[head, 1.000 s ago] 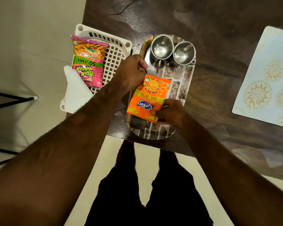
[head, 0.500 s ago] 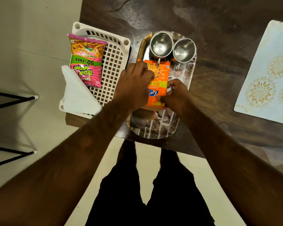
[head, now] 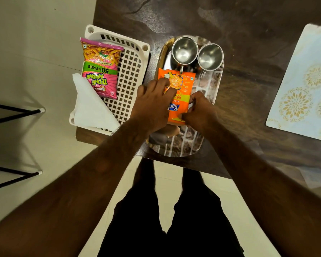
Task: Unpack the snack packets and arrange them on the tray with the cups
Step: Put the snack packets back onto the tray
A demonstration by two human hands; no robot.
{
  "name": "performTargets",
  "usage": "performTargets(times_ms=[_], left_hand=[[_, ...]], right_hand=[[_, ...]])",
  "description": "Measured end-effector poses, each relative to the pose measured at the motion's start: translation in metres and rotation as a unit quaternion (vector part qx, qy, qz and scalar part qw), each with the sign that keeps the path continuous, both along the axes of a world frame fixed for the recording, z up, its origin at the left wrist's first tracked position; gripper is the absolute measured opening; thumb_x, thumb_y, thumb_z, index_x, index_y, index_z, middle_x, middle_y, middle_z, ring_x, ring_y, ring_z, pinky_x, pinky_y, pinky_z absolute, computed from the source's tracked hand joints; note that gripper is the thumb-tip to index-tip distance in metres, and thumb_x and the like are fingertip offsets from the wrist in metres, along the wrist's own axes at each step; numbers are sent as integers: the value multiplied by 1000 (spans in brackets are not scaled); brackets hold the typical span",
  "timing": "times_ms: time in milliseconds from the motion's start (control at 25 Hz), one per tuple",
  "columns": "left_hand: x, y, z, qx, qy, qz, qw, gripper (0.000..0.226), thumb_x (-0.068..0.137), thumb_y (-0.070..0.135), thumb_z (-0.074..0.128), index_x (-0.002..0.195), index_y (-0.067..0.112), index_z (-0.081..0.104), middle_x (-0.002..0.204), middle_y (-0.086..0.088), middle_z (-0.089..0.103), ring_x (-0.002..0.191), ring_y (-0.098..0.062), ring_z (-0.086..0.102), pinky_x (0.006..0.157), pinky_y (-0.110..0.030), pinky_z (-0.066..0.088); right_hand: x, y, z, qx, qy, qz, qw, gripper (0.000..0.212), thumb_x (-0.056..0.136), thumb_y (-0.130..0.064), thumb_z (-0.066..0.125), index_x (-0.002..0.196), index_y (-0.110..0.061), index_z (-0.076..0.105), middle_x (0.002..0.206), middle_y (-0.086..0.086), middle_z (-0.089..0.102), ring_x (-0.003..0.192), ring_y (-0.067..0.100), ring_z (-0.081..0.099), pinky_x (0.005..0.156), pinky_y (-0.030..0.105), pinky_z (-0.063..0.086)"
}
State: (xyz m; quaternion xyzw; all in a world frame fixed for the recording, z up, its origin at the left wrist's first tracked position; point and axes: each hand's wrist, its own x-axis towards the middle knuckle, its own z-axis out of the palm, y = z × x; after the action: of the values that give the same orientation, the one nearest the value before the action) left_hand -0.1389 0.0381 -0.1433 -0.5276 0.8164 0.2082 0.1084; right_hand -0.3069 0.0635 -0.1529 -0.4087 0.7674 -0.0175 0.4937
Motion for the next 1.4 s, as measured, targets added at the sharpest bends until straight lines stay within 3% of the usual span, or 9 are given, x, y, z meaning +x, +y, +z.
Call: performTargets(times_ms=[160,360,560,680,840,1000,1160,1320,1400], left_hand=[[0,5,4,14,8,9,1000,65,77,35,71,136,24,47,150,-5,38,135,-29,38,102,-48,32],[21,-4,18,-20,63,112,992,48,78,30,62,125,21,55,133,-5,50,122,-27,48,96,-42,34],[100,-37,39,-73,16,282,957,45,80,26,60,124,17,54,129,-10,51,120,-33,49,96,-46,39],[150,-54,35,-47,-32,381,923,48,81,29,60,128,16,54,131,-10,53,124,-33,48,99,-46,36],[173,-61,18,23,-50,354,934,39,87,39,53,121,21,63,125,-5,61,125,-32,45,96,-48,31],[171,-57,11,20,23,363,931,33,84,36,51,111,27,67,112,4,68,119,-28,49,82,-42,24],[163,-59,18,12,85,371,925,30,85,35,55,112,28,66,114,4,68,119,-26,51,84,-38,23],[152,-60,45,10,190,385,903,30,84,39,64,111,27,62,118,7,64,118,-20,54,98,-39,39],[145,-58,63,73,301,397,864,36,84,35,73,113,21,57,116,3,64,111,-18,60,94,-39,50]], right_hand=[[1,2,4,11,-1,24,1000,44,83,-15,82,109,-26,48,103,3,74,99,27,76,87,44,62],[10,10,25,-30,102,23,994,38,83,-40,67,117,-32,50,114,-1,73,104,26,70,86,37,52],[65,-19,46,-106,-33,84,990,23,90,-13,63,103,-31,65,80,-9,65,79,15,62,74,29,44],[121,-53,37,-92,-127,39,987,26,92,-12,64,116,-20,66,81,-7,68,74,14,64,74,36,51],[177,-89,18,-21,-150,-38,988,41,90,-32,78,120,-24,50,108,0,72,95,20,68,83,40,58],[196,-96,5,-22,-183,-128,975,40,91,-21,80,125,-12,62,111,1,76,93,16,72,69,25,55],[196,-99,17,-45,-274,-215,936,39,91,-9,82,128,-4,72,108,8,81,74,11,77,62,23,61],[168,-99,44,-72,-315,-214,922,36,88,-12,84,123,-7,73,95,0,81,72,9,78,69,26,64],[147,-93,57,-75,-346,-219,909,31,88,-10,84,117,-10,74,93,-1,83,76,10,80,70,27,64]])
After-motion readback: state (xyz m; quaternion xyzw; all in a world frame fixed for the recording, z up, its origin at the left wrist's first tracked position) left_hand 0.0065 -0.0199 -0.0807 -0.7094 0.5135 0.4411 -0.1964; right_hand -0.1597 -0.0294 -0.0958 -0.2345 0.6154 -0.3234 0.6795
